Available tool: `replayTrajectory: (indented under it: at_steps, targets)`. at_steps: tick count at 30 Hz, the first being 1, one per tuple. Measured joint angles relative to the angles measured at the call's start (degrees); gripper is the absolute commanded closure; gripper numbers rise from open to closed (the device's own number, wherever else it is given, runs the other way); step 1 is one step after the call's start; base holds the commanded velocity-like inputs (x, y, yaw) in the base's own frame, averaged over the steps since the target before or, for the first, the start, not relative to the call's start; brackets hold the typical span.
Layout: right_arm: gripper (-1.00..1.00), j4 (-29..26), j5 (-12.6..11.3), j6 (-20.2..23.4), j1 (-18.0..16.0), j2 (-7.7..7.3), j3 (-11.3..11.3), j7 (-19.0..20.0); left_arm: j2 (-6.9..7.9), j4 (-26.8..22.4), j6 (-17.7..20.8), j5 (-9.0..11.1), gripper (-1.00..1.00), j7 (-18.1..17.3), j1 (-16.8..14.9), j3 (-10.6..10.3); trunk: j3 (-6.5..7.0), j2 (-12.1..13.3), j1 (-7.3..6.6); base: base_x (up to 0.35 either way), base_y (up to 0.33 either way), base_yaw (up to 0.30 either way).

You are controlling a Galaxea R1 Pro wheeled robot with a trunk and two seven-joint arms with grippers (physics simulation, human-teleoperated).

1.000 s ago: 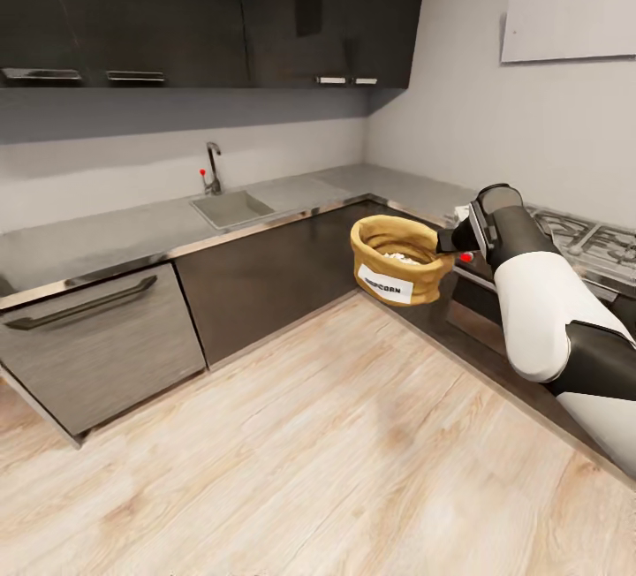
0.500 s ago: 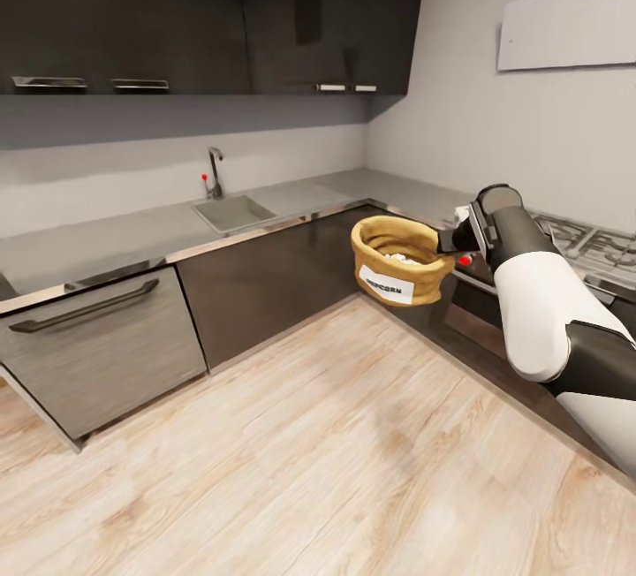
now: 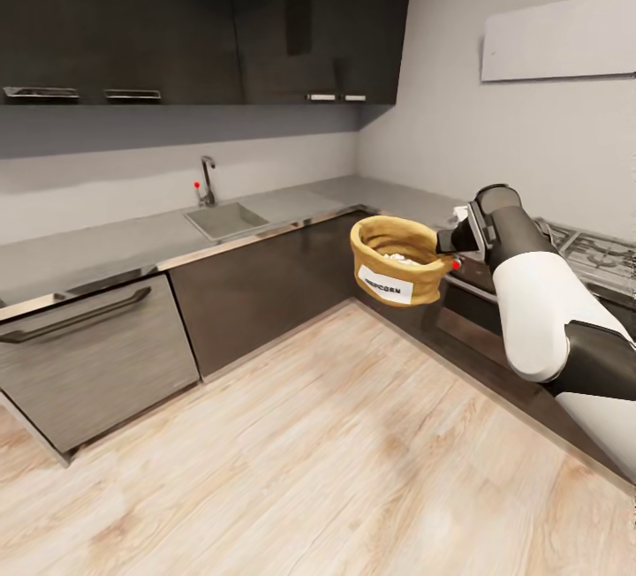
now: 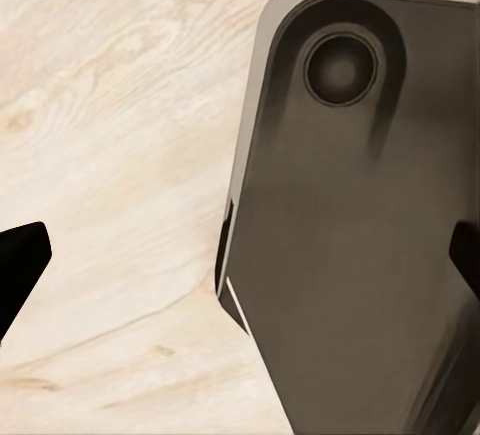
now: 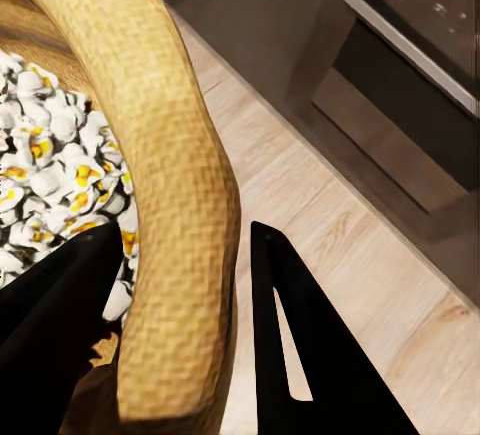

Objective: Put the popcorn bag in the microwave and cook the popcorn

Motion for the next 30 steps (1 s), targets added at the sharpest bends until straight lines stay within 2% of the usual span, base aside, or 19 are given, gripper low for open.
replayTrajectory:
  at_steps: [30]
  targets:
    - [1.00,0.00,0.10,0.00,0.00,-0.13,0.03,0.00,0.00,0.00,-0.04,0.00,-1.00,0.00,0.00,0.00,2.69,0.00,0.00,0.000,0.000,-0.091]
